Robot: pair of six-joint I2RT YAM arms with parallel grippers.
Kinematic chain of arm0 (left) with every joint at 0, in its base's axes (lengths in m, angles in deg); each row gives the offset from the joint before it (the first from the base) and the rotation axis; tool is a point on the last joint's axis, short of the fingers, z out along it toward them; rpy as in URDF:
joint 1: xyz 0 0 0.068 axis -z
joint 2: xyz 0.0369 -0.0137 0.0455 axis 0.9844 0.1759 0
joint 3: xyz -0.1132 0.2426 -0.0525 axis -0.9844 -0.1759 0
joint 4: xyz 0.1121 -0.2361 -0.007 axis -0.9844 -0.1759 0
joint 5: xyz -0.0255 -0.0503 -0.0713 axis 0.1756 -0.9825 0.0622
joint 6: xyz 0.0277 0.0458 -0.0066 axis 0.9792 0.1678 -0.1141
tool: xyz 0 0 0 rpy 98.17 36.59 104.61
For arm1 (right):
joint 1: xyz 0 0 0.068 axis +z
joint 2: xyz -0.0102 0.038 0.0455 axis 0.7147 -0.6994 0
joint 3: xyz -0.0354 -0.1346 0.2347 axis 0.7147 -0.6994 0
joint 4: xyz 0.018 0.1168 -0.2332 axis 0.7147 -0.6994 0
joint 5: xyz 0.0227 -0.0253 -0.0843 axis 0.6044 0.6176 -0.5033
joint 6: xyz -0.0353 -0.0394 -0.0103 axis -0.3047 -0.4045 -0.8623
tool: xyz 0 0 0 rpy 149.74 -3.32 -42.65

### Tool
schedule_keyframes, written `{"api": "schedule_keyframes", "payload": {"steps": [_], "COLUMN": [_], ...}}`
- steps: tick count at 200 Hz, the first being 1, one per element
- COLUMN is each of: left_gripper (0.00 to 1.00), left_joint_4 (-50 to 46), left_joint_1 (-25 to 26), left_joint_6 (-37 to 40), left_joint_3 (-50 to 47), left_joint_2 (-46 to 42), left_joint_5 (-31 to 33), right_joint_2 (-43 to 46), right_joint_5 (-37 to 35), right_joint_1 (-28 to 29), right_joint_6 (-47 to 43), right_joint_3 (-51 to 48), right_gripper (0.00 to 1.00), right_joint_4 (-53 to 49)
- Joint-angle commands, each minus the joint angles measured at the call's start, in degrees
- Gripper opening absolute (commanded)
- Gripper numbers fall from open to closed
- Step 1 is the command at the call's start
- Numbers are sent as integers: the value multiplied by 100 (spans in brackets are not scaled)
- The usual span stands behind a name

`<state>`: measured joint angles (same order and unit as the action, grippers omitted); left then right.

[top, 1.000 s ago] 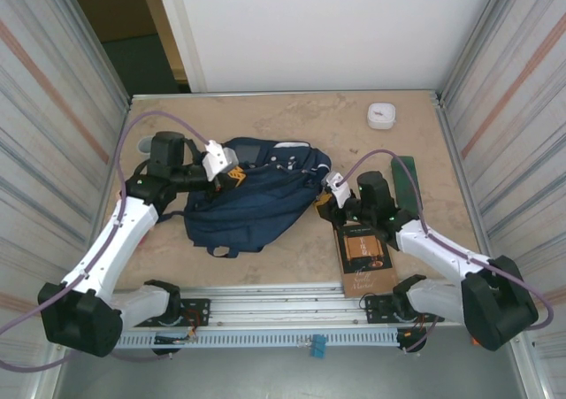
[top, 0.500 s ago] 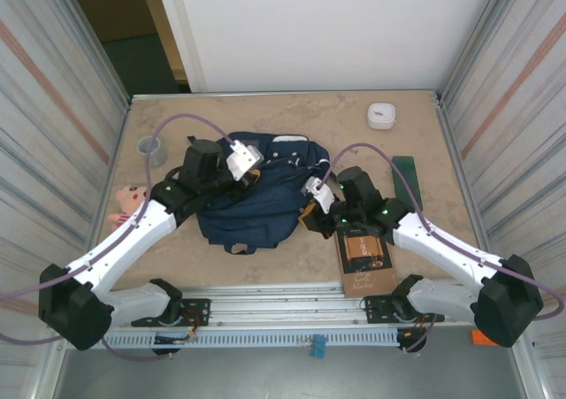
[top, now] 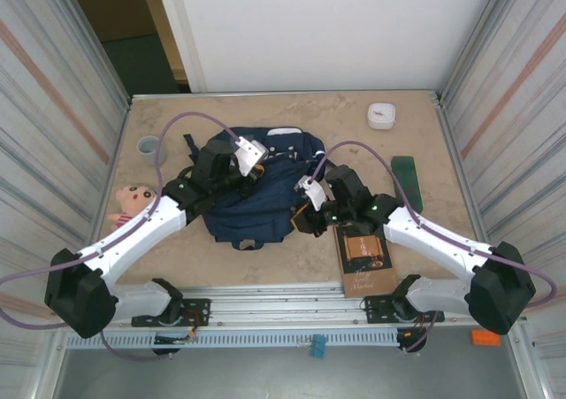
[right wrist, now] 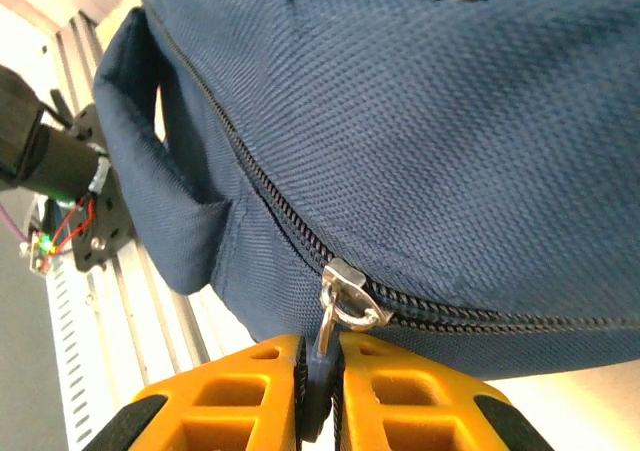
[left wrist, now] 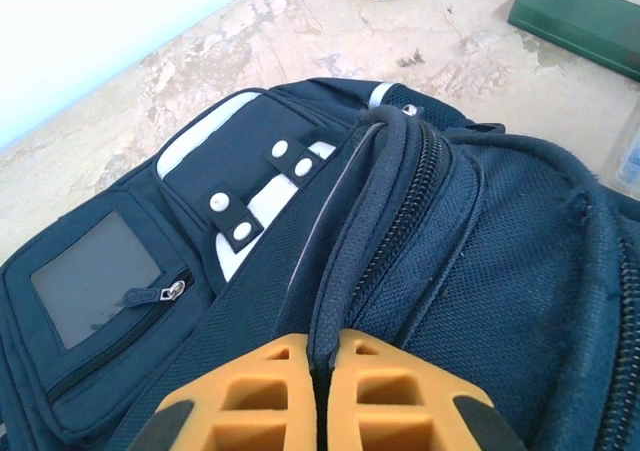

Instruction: Pack the student bag

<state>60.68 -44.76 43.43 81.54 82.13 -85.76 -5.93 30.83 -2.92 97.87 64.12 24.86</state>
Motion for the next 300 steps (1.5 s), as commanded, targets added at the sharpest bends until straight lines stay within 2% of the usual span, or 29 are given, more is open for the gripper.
{"api": "schedule_keyframes", "payload": {"steps": [1,10,28,57,83,119,133,149,173,185,202,228,283,300], "left_gripper": [0,0,0,0,0,0,0,0,0,0,0,0,0,0], "left_joint_4": [511,498,567,569,704,1034,1145,1251,1296,1326,1349,1313,1263,1263], "left_joint_1": [-27,-26,-30,-9,128,405,426,426,257,74,-133,-371,-532,-540], "left_joint_6": [-214,-191,-206,-506,-955,-1055,-1010,-820,-440,-384,-285,-100,214,257], "left_joint_3": [62,46,-17,-16,12,91,101,33,-81,-148,-229,-260,-207,-207], "left_joint_2": [-152,-172,-222,-191,-52,213,252,186,2,-87,-187,-240,-207,-182], "left_joint_5": [323,333,282,386,799,665,452,240,-340,-752,-1138,-1696,-2950,-3171], "right_joint_2": [-16,-6,16,28,-88,-499,-621,-548,-124,91,324,444,-286,-563], "right_joint_5": [201,183,66,88,-317,-693,-721,-867,-549,-364,-98,-80,-124,-162], "right_joint_1": [-196,-257,-328,-251,295,902,926,808,184,-174,-628,-928,-1045,-1011], "right_joint_6": [556,592,542,625,671,1343,1601,2044,3176,3845,4610,4978,5769,6223], "right_joint_3": [-104,-133,-163,-75,264,360,409,382,24,-214,-459,-549,-277,-275], "right_gripper": [18,16,0,0,0,0,11,34,60,68,70,71,71,66], "right_joint_4": [424,453,449,431,164,1019,1161,1113,1100,1116,1083,928,1723,2209]}}
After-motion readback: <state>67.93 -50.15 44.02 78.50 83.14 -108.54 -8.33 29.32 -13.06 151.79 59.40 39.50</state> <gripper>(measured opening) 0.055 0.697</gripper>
